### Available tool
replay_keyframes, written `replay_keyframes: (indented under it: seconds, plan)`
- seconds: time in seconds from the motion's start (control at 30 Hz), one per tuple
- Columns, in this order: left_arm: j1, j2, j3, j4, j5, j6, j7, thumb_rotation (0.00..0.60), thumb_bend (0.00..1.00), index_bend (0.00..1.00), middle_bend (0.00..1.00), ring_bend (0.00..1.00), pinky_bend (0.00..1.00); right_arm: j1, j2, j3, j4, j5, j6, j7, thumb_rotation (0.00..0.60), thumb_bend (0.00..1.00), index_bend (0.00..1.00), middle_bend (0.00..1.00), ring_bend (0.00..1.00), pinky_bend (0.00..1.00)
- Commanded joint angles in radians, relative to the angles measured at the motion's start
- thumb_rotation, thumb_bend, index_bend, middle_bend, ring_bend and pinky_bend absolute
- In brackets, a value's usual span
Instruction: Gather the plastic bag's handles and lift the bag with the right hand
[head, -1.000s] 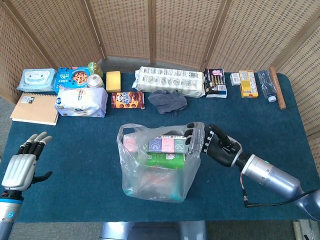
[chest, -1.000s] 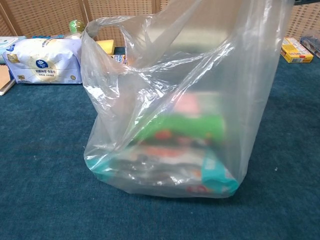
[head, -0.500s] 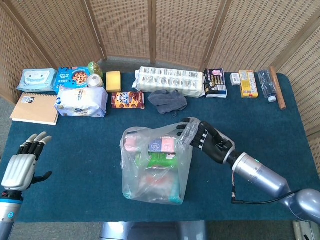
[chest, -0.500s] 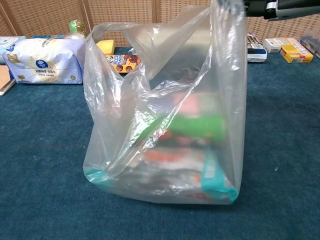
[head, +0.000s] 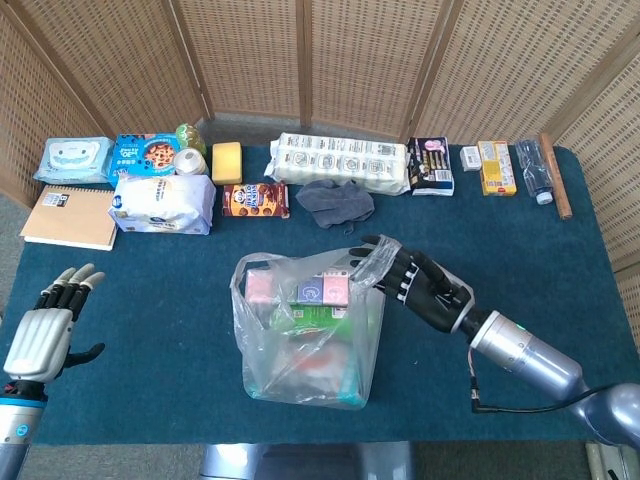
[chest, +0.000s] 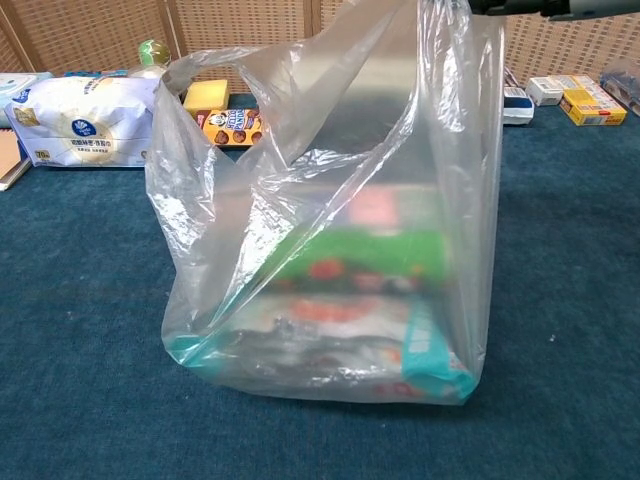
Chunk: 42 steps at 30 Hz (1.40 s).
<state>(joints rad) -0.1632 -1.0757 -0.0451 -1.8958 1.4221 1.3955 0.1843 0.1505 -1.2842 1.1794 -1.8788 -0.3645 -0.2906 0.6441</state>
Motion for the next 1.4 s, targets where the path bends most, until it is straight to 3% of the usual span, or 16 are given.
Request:
replay_keyframes:
  seconds: [0.03,0.47,0.7,1.0,1.2,1.4]
  plan:
    - [0.0,0.001,0.0,-0.001,-0.001,0.0,0.0,0.6,0.04,0.1,0.07,0.01,0.13,-0.005,0.004,-0.008,-0.008,-0.039,0.033,-0.038,0.355,0.21,0.16,0.2,0.14,0.12]
    - [0.002,0.005,0.001,-0.009,0.002,0.004,0.007,0.6,0.04,0.1,0.07,0.01,0.14,-0.037,0.005,0.019,-0.022,-0.102,0.045,-0.128,0.351,0.21,0.16,0.2,0.14,0.11]
    - [0.004,0.008,0.001,-0.011,0.001,0.006,0.008,0.6,0.04,0.1,0.07,0.01,0.14,-0.017,-0.034,0.013,-0.028,-0.003,0.032,-0.029,0.355,0.21,0.19,0.2,0.14,0.16]
    - [0.005,0.007,0.001,-0.001,-0.001,0.007,-0.004,0.6,0.04,0.1,0.07,0.01,0.14,0.07,-0.04,-0.018,-0.077,0.047,0.133,0.072,0.357,0.21,0.22,0.24,0.17,0.22]
    - [0.006,0.005,0.0,0.01,-0.003,0.006,-0.016,0.6,0.04,0.1,0.07,0.01,0.14,0.096,-0.03,-0.027,-0.135,0.073,0.281,0.147,0.356,0.22,0.26,0.29,0.26,0.4]
    - [0.003,0.005,0.0,0.014,0.001,0.002,-0.021,0.6,0.04,0.1,0.07,0.01,0.14,0.09,0.017,-0.017,-0.184,0.09,0.364,0.209,0.363,0.23,0.37,0.44,0.49,0.65]
